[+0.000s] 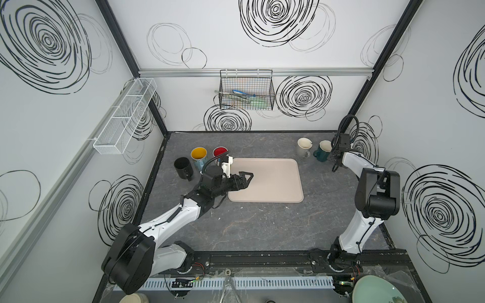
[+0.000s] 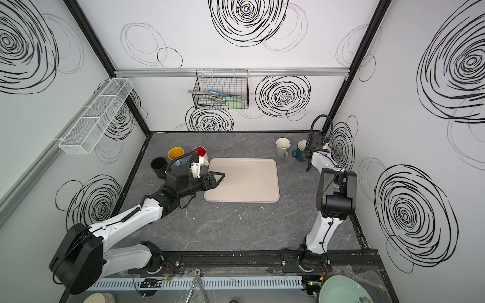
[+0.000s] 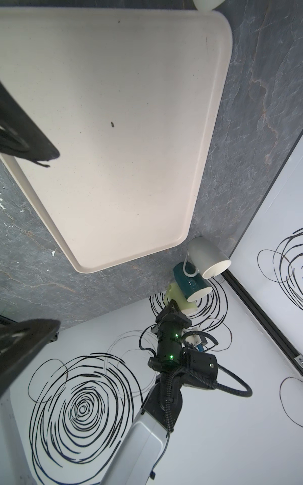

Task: Turn the mug right side up
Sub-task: Place the mug at the top-right of the table.

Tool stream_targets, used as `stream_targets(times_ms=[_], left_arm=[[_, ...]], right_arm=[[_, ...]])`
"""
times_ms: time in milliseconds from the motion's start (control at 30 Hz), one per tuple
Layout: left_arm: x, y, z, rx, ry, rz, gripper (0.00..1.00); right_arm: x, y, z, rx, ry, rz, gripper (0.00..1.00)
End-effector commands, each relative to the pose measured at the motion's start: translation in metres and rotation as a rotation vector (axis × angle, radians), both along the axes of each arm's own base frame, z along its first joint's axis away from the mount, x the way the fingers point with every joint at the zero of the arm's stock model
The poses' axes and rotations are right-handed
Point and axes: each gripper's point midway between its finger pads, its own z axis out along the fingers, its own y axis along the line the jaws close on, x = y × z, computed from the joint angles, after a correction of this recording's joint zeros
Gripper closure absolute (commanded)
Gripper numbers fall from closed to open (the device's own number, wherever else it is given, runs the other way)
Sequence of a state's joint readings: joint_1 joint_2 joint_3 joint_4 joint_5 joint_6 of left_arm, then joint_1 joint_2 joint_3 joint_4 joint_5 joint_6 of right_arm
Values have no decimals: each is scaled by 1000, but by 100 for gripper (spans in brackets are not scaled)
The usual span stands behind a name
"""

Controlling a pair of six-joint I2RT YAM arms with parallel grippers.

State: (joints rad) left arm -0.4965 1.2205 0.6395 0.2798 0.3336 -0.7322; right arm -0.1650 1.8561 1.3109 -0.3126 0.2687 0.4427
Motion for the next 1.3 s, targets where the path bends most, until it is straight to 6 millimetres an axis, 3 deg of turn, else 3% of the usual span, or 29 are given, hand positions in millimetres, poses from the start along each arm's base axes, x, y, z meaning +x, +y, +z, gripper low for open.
stream_targets(times_ms=[0,133,367,533,667,967,1133,1267], left_arm=[[2,3,6,7,-30,9,4],[4,4,6,6,-33,12,4],[6,6,5,11,-31,19,4],[10,12,6,28,-40,41,4],[12,17,8,39,-49,61,4],[17,29,12,96,-87,119,4],[31,51,10,177,-147,240,4],[38,76,11,268,-215,360,4]], right_arm=[[7,-13,26,-39,-63,-43,95],[9,-12,24,-24,-65,-33,81],[11,-9,25,-5,-82,-19,46],[10,-6,34,8,-113,-13,29],[5,-2,49,22,-158,-23,24],[-20,35,103,37,-418,79,13],[-41,69,142,-1,-648,228,10],[-61,88,145,-10,-746,291,7]])
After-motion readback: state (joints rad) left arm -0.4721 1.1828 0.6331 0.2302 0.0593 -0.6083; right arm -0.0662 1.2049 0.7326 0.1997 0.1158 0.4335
